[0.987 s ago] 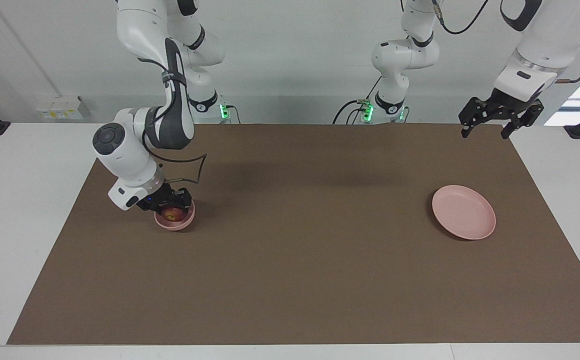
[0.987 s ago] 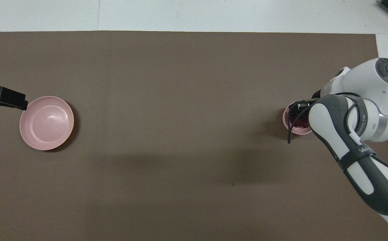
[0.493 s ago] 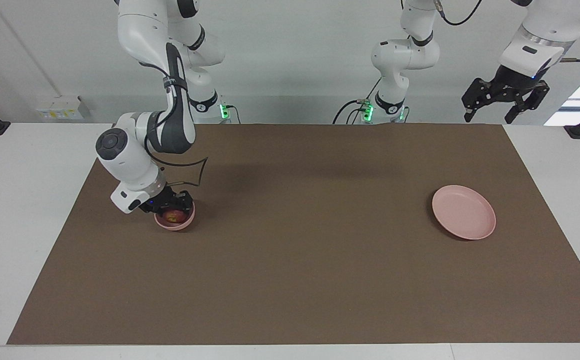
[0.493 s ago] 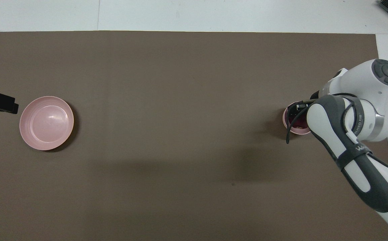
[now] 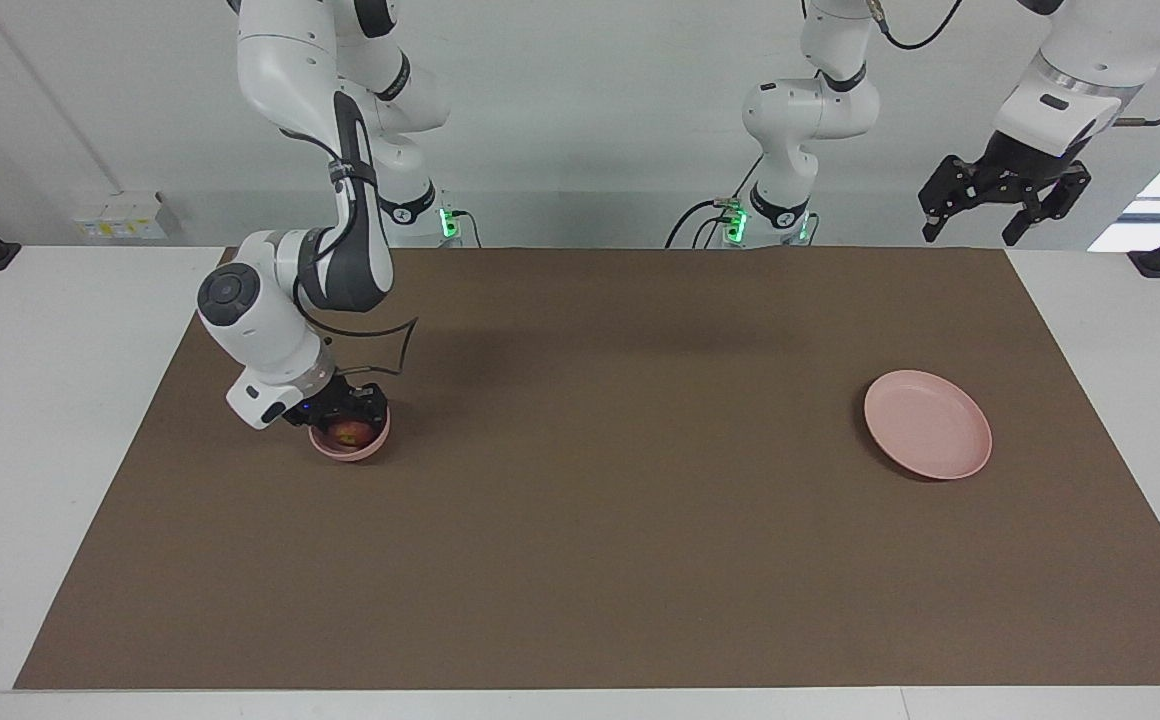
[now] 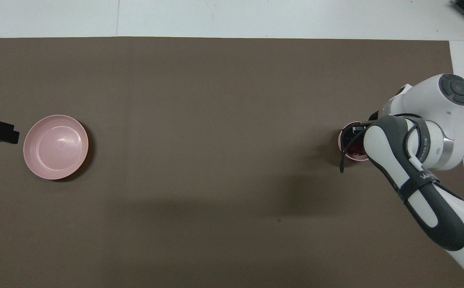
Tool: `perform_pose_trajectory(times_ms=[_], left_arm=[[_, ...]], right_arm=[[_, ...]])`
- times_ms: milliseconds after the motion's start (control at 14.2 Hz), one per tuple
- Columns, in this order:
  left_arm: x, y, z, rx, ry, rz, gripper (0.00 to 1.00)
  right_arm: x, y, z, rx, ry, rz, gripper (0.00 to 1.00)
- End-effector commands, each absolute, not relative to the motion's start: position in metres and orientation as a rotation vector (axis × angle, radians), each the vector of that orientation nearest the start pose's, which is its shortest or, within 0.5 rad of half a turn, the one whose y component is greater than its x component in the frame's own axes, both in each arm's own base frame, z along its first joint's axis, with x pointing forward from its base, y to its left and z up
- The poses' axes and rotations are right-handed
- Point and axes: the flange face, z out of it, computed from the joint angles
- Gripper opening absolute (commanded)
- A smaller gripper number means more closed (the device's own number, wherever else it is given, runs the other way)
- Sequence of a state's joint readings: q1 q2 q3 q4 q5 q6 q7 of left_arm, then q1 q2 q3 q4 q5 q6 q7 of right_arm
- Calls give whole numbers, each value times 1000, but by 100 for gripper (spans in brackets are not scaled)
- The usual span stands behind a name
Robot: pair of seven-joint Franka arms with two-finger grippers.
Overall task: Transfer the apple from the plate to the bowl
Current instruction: 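Lower the apple into the small pink bowl with the right gripper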
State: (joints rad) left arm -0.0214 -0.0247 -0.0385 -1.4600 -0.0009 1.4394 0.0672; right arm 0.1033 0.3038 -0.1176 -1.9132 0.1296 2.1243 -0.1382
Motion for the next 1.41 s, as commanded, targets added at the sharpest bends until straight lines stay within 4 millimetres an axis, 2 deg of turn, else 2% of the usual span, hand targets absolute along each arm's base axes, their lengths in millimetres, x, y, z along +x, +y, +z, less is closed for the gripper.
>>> perform_pose_trajectory(times_ms=[0, 211, 493, 705, 846, 1057, 1339], left_arm=[[523, -33, 679, -3150, 197, -3, 100], [520, -28, 678, -3151, 185, 22, 100], [518, -25, 678, -3151, 190, 34, 100], [518, -21, 677, -3148, 184, 48, 100], [519, -21, 679, -3147, 176, 31, 100], [519, -18, 679, -3149, 167, 29, 100], [519, -19, 679, -3149, 169, 29, 100]], right_arm=[[605, -1, 330, -3077, -92, 107, 48], [605, -1, 330, -3078, -96, 107, 70], [605, -1, 330, -3076, -99, 107, 82], [605, -1, 330, -3076, -97, 107, 96], [605, -1, 330, -3076, -97, 107, 100], [605, -1, 331, -3077, -99, 107, 100], [608, 0, 374, -3076, -102, 9, 100]])
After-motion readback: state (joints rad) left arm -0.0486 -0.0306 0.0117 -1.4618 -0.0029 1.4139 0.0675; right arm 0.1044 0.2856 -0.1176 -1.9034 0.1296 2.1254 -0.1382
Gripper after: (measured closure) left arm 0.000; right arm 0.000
